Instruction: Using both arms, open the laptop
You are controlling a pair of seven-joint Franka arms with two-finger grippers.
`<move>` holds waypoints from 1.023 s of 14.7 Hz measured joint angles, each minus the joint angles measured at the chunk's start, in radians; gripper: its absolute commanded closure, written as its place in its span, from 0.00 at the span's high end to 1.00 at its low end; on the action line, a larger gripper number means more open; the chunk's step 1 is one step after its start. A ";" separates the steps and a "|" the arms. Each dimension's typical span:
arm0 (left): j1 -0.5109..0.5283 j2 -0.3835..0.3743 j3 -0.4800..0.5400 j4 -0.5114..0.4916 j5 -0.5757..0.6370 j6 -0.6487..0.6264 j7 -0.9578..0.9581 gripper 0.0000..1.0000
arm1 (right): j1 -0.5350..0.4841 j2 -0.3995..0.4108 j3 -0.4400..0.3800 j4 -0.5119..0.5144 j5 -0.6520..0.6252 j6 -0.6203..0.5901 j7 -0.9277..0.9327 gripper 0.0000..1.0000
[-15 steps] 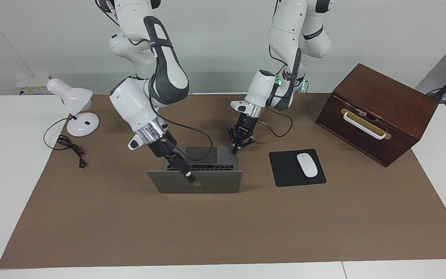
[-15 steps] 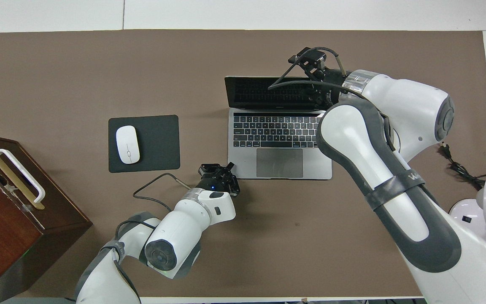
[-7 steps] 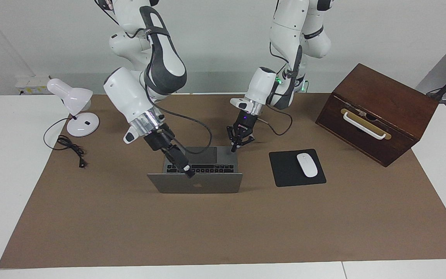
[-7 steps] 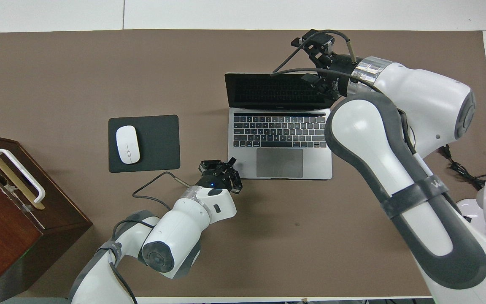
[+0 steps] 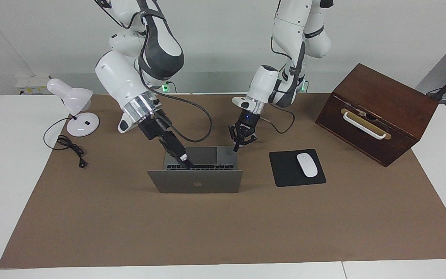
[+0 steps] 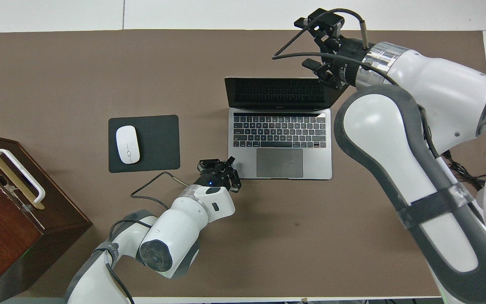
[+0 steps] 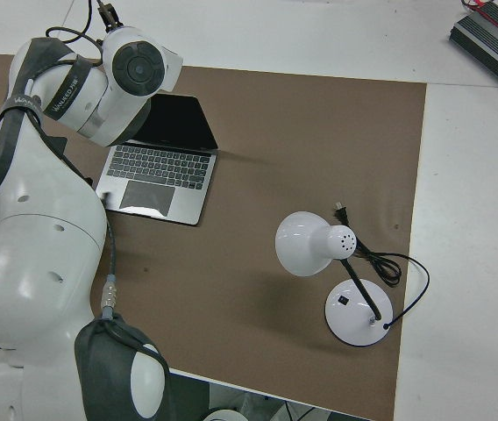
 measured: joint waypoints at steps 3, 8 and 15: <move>0.033 -0.093 0.001 0.017 0.000 -0.159 0.000 0.00 | -0.001 -0.001 -0.007 0.040 -0.011 -0.034 0.003 1.00; 0.070 -0.187 0.004 0.074 0.000 -0.418 0.000 0.00 | -0.006 -0.010 -0.099 0.176 -0.230 -0.292 -0.005 1.00; 0.204 -0.236 0.008 0.370 0.000 -1.043 0.001 0.06 | -0.119 -0.014 -0.127 0.278 -0.385 -0.574 -0.328 1.00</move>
